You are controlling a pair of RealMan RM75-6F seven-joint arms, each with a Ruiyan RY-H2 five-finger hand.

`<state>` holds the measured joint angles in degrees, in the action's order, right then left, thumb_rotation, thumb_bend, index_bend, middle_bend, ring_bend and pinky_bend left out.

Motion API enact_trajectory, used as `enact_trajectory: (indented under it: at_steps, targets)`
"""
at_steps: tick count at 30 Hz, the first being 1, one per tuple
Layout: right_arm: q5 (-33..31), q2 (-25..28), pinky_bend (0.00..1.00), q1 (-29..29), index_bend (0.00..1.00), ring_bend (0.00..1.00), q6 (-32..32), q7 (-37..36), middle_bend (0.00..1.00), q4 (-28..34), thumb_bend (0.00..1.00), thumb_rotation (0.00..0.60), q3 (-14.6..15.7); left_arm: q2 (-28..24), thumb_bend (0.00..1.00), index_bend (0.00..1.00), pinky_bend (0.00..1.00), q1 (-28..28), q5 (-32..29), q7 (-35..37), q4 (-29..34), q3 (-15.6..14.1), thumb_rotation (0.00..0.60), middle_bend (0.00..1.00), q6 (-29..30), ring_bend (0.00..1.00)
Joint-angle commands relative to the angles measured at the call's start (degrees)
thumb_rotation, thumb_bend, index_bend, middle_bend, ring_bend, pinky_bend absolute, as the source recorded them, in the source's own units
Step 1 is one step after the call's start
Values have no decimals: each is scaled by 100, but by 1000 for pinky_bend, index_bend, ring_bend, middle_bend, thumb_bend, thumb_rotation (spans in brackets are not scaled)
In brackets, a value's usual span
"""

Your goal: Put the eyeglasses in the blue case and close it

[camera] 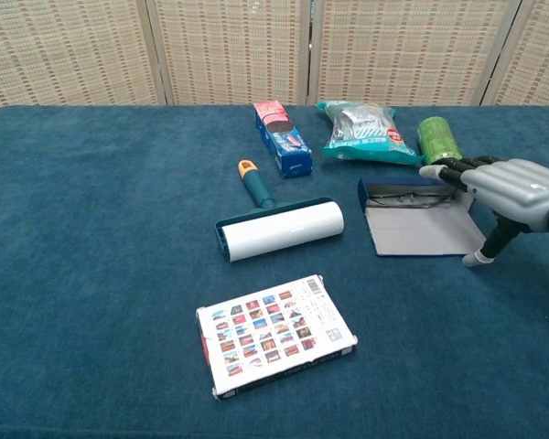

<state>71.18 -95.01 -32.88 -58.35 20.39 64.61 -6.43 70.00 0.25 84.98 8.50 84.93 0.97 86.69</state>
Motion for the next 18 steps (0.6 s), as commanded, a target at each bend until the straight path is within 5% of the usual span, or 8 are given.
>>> enact_trajectory:
  at_steps: [1, 18]
  targets:
    - [-7, 4, 2, -41, 0, 0, 35, 22, 0, -12, 284, 600, -42, 0, 401, 0, 0, 2, -6, 3, -5, 4, 600, 0, 2, 0]
    - [-80, -160, 2, -341, 0, 0, 186, 6, 0, -272, 293, 600, -347, 22, 401, 0, 0, 8, -47, 68, -86, 17, 600, 0, -26, 0]
